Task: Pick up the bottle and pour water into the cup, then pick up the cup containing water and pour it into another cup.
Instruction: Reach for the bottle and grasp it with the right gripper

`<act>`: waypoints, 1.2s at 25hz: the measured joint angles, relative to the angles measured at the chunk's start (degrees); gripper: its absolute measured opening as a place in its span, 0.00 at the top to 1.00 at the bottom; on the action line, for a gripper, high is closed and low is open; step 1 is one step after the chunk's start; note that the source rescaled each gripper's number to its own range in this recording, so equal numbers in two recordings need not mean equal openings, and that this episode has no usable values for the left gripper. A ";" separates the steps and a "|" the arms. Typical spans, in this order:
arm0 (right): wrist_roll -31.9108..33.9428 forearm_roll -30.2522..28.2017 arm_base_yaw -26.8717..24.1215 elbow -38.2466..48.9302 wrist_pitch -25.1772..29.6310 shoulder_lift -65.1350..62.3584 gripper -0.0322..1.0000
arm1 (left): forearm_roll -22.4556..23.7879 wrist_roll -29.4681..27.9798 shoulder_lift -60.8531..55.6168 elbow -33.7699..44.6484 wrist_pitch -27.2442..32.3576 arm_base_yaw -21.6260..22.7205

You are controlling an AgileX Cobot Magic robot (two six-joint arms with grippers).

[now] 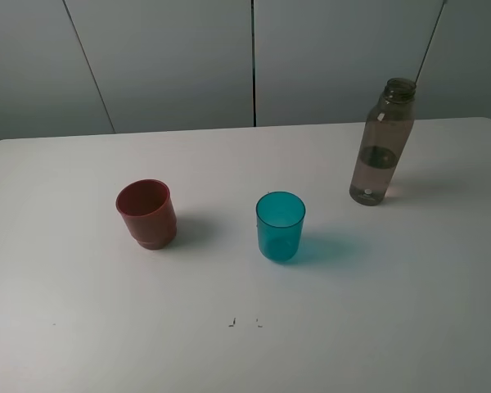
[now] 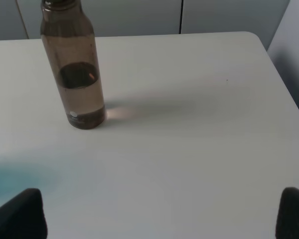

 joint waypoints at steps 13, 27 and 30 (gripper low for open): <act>0.00 0.00 0.00 0.00 0.00 0.00 0.00 | 0.00 0.00 0.00 0.00 0.00 0.00; 0.00 1.88 0.00 -7.95 -6.35 14.01 0.00 | 0.00 -0.24 0.00 0.00 0.00 0.00; 0.00 1.88 0.00 -8.34 -9.81 19.16 0.00 | 0.00 -0.12 0.00 0.00 0.00 0.00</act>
